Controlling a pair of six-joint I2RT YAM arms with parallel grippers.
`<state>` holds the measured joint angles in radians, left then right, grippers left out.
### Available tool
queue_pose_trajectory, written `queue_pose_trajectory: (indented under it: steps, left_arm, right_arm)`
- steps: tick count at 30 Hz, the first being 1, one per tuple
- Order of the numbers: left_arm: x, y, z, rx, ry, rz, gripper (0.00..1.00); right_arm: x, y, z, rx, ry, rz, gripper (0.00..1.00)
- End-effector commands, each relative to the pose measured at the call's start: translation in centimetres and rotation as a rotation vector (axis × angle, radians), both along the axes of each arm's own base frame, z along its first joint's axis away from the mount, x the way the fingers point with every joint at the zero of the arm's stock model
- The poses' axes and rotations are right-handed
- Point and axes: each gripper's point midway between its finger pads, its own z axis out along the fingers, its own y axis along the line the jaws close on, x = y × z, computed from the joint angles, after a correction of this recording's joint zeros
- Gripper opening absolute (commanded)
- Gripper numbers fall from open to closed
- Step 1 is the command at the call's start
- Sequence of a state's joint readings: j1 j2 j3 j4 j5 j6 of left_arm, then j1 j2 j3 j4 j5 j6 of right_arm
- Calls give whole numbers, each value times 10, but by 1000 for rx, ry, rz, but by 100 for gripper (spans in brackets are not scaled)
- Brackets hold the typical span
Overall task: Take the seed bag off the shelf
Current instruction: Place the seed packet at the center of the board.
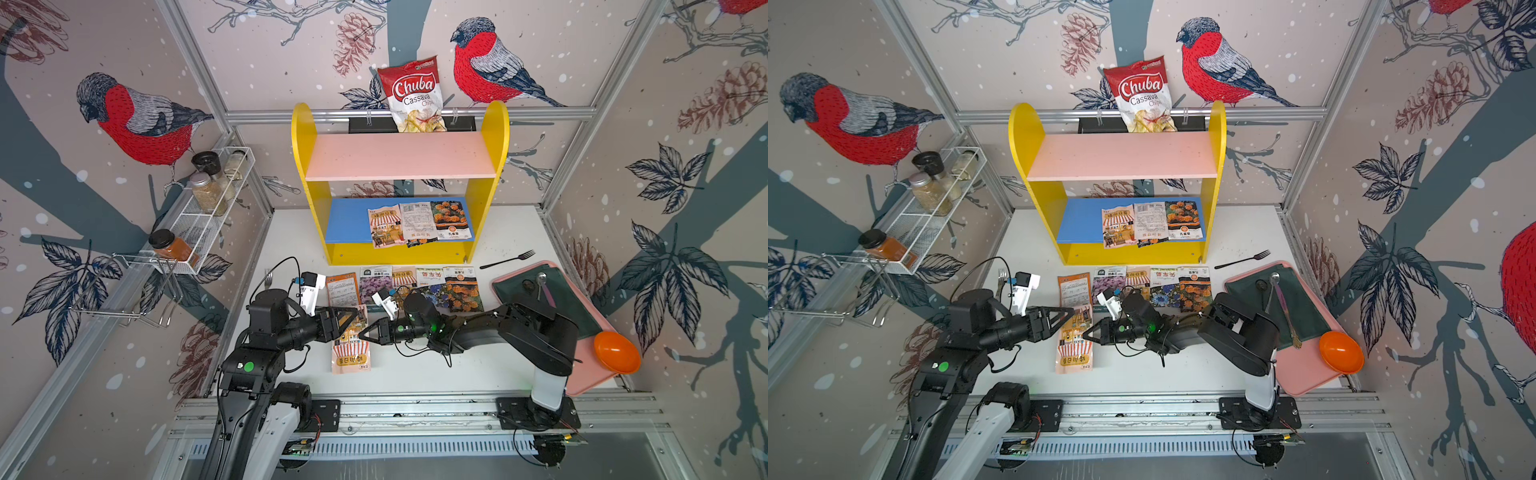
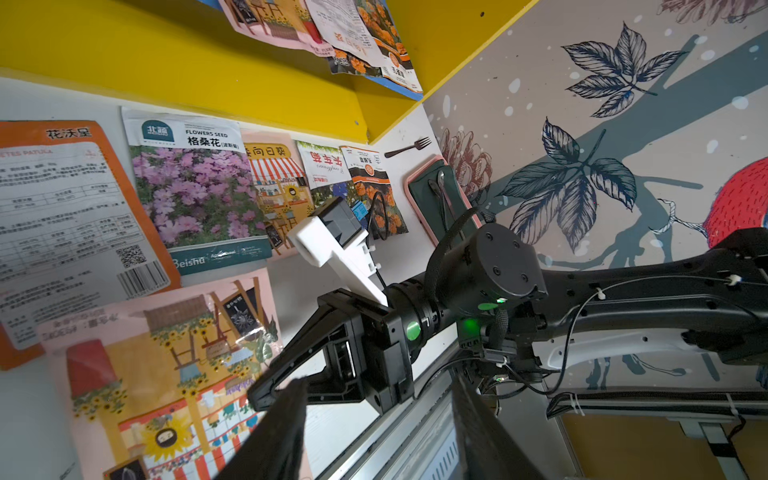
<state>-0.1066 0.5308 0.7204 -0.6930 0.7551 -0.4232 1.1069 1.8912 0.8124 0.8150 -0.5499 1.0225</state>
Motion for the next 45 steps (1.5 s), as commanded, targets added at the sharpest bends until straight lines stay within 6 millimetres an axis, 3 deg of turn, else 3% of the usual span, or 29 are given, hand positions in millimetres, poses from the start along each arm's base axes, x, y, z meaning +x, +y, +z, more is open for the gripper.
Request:
queue_pose_trajectory:
  steps: [1, 12, 18, 24, 33, 45]
  left_arm:
    - [3, 2, 2, -11, -5, 23, 57]
    - [5, 4, 9, -16, -24, 40, 67]
    - [5, 5, 11, -15, -33, 45, 82]
    - [6, 6, 10, -12, -38, 52, 85]
    - [6, 6, 9, -8, -38, 52, 91]
    - [6, 6, 10, -13, -41, 51, 94]
  right_arm:
    - [2, 8, 0, 12, 1, -13, 0]
    - [7, 20, -40, -140, 40, -17, 0]
    - [5, 20, -60, -224, 48, -22, 0]
    - [3, 18, -76, -291, 53, -21, 0]
    - [6, 17, -84, -371, 4, -32, 33]
    - [16, 8, -89, -517, -97, -73, 59]
